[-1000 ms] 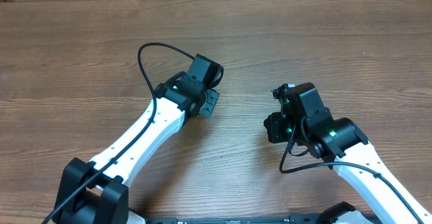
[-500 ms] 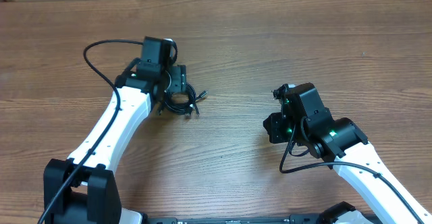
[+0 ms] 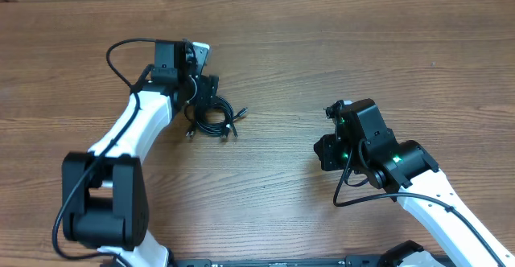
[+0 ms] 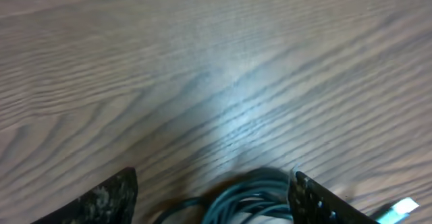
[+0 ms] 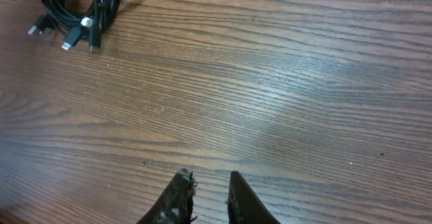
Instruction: Untangle cables
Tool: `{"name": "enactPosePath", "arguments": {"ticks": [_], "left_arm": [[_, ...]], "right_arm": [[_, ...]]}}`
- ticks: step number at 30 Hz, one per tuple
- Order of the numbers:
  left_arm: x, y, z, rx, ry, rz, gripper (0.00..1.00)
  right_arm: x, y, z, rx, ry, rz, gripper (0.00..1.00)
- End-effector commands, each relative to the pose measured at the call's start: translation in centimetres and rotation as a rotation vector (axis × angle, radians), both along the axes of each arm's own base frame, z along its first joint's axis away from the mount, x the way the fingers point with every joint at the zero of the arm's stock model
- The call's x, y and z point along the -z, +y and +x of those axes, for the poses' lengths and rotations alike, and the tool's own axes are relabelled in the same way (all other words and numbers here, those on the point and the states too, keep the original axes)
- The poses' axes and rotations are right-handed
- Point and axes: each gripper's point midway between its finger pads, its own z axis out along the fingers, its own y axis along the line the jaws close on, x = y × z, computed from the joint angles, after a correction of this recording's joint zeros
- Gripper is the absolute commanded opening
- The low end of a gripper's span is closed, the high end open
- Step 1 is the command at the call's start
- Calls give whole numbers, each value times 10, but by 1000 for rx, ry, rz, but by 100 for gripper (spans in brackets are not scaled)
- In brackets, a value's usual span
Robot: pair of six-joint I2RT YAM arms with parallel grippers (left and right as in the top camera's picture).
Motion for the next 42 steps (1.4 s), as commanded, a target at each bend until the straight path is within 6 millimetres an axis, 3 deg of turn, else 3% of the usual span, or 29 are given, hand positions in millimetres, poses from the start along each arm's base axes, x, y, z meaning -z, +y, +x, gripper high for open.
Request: {"name": "enactPosePath", "arguments": {"ticks": [1,4,8,15,17,18,21,25,30,33,35,38,42], "left_arm": [[11,-8,3,140,-8,22,72],[26,-8,1,141,25,24,74],[44,-7,-4,134,74,22,70],[61,-6,-17,106,158,9,37],[61,-6,-18,93,167,3,11],[61,-6,-18,80,171,-4,4],[58,-6,-16,47,171,-22,4],[29,-13,-7,42,114,-70,4],[-49,-29,7,94,-48,-163,4],[-97,-40,-1,110,-114,-246,4],[-119,-47,-14,147,-131,-292,4],[-131,-57,-35,185,-93,-334,4],[-113,-68,-64,204,49,-350,4]], "right_arm": [[-5,1,4,1,-16,2,16],[-5,1,4,1,-15,2,16],[-5,1,4,1,-16,2,16],[-5,1,4,1,-16,2,16],[-5,1,4,1,-16,2,16],[-5,1,4,1,-16,2,16],[-4,1,3,1,-12,0,16],[-3,0,2,1,-6,-3,16],[-3,0,2,1,-6,-4,16],[-4,1,2,1,-10,-1,16],[-5,2,4,1,-20,4,17],[-13,13,9,-25,-45,61,17],[-34,43,13,-131,-101,214,17]]}}
